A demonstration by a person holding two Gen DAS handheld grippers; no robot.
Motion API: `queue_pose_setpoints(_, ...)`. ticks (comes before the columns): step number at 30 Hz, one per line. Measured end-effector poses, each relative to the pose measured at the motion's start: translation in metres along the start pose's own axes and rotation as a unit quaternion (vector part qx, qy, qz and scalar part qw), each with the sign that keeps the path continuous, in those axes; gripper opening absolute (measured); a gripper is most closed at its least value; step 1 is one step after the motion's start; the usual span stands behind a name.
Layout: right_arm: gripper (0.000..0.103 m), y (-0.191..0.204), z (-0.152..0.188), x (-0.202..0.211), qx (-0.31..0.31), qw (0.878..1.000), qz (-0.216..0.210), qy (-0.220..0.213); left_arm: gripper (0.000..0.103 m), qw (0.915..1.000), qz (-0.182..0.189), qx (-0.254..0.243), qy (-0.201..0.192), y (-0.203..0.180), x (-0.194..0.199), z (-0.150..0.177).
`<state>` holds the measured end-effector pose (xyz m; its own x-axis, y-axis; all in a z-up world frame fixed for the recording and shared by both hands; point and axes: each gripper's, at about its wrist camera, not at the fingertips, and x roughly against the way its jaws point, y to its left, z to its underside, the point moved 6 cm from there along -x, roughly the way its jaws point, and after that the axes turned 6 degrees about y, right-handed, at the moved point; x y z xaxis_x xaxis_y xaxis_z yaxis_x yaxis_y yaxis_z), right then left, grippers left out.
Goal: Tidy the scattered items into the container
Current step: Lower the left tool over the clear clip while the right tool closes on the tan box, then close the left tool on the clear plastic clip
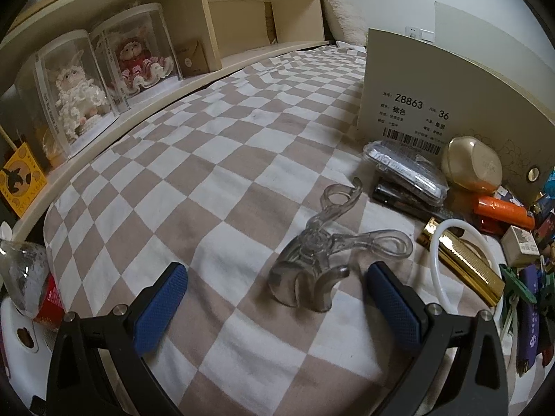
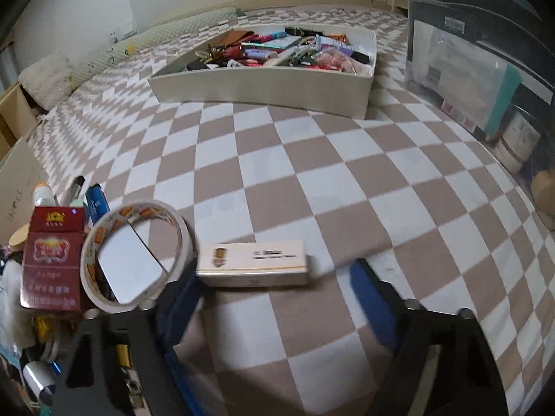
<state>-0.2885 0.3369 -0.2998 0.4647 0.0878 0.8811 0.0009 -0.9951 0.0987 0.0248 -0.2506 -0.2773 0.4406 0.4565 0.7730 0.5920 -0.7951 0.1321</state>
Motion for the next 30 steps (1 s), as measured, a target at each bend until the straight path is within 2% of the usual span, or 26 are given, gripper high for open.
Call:
queue_pose_setpoints(3,0.06,-0.002,-0.002,0.001,-0.004,1.0,-0.014,0.002,0.103,1.0,0.002,-0.004,-0.002,-0.002,0.0,-0.002)
queue_pose_setpoints(6,0.058,-0.005,0.0,0.004,-0.015,0.999,-0.035,0.007,0.101,0.9998,0.017,-0.007,-0.005,-0.005,0.002,-0.005)
queue_pose_setpoints(10,0.058,-0.007,0.007,0.007,-0.029,0.998,-0.051,0.02,0.083,0.999,0.031,-0.027,-0.014,-0.015,0.006,-0.007)
queue_pose_setpoints(14,0.058,-0.009,0.016,0.011,-0.071,0.992,-0.093,0.042,0.059,0.9976,0.044,-0.049,-0.022,-0.028,0.01,-0.008)
queue_pose_setpoints(21,0.058,-0.01,0.032,0.02,-0.094,0.986,-0.125,0.055,0.035,0.996,0.073,-0.047,-0.018,-0.036,0.015,-0.007)
queue_pose_setpoints(22,0.058,-0.01,0.034,0.021,-0.095,0.986,-0.128,0.056,0.029,0.9958,0.076,-0.047,-0.016,-0.036,0.016,-0.007)
queue_pose_setpoints(30,0.058,-0.009,0.041,0.026,-0.105,0.982,-0.145,0.067,0.029,0.9941,0.105,-0.028,0.0,-0.028,0.027,0.003)
